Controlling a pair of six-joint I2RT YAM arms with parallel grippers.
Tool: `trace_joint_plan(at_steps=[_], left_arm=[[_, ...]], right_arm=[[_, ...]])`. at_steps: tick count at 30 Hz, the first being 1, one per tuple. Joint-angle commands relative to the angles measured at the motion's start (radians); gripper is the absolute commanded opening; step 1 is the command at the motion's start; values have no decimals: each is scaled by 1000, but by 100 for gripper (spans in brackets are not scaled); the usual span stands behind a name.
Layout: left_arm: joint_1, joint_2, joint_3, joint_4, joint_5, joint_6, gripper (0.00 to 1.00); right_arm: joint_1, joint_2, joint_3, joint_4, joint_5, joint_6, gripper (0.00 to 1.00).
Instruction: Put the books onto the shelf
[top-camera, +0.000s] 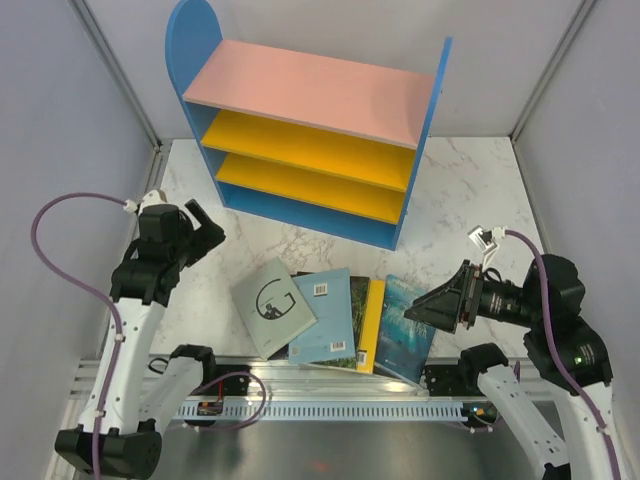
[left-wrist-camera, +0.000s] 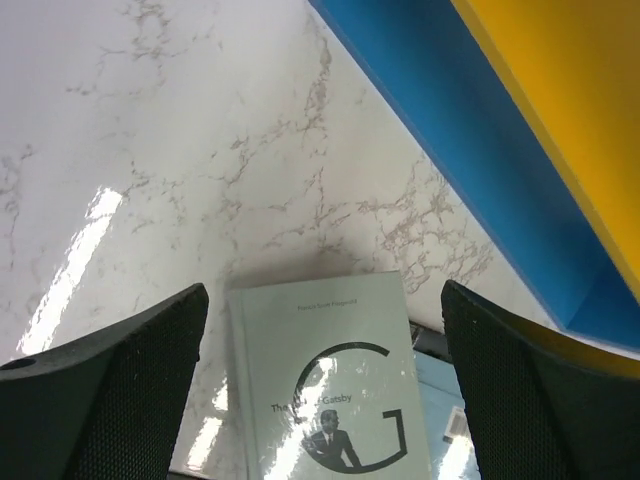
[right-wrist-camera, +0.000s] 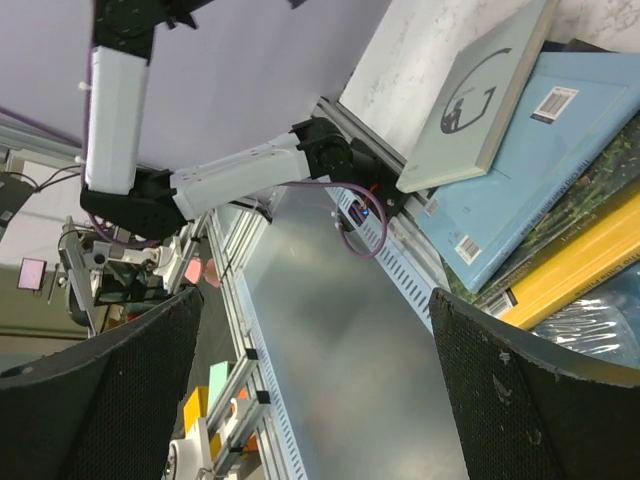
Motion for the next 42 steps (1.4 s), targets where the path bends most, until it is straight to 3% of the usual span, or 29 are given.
trace_joint_plan(at_steps=[1, 3, 6, 11, 15, 18, 25, 31, 36, 42], left_arm=[[2, -77, 75, -167, -167, -252, 100], [2, -120, 71, -211, -123, -332, 100], [4, -209, 7, -50, 162, -140, 100], [2, -350, -200, -17, 270, -286, 100], [2, -358, -340, -45, 400, -466, 100], [2, -332, -446, -50, 479, -519, 100], [2, -395, -468, -197, 372, -538, 100], [2, -275, -484, -263, 312, -484, 100], [1, -303, -518, -209, 302, -495, 100], [1, -367, -694, -79, 348, -567, 100]], right_arm=[[11, 56, 11, -31, -4, -80, 98], [24, 64, 48, -46, 11, -108, 98], [39, 70, 94, -77, 28, -148, 98], [61, 78, 93, -89, 48, -166, 98], [73, 93, 113, -119, 70, -197, 98], [80, 96, 110, -131, 71, -206, 98], [96, 108, 111, -168, 88, -239, 98], [110, 119, 108, -185, 103, -257, 98], [120, 128, 114, -195, 116, -271, 98], [122, 138, 114, -202, 131, -277, 98]])
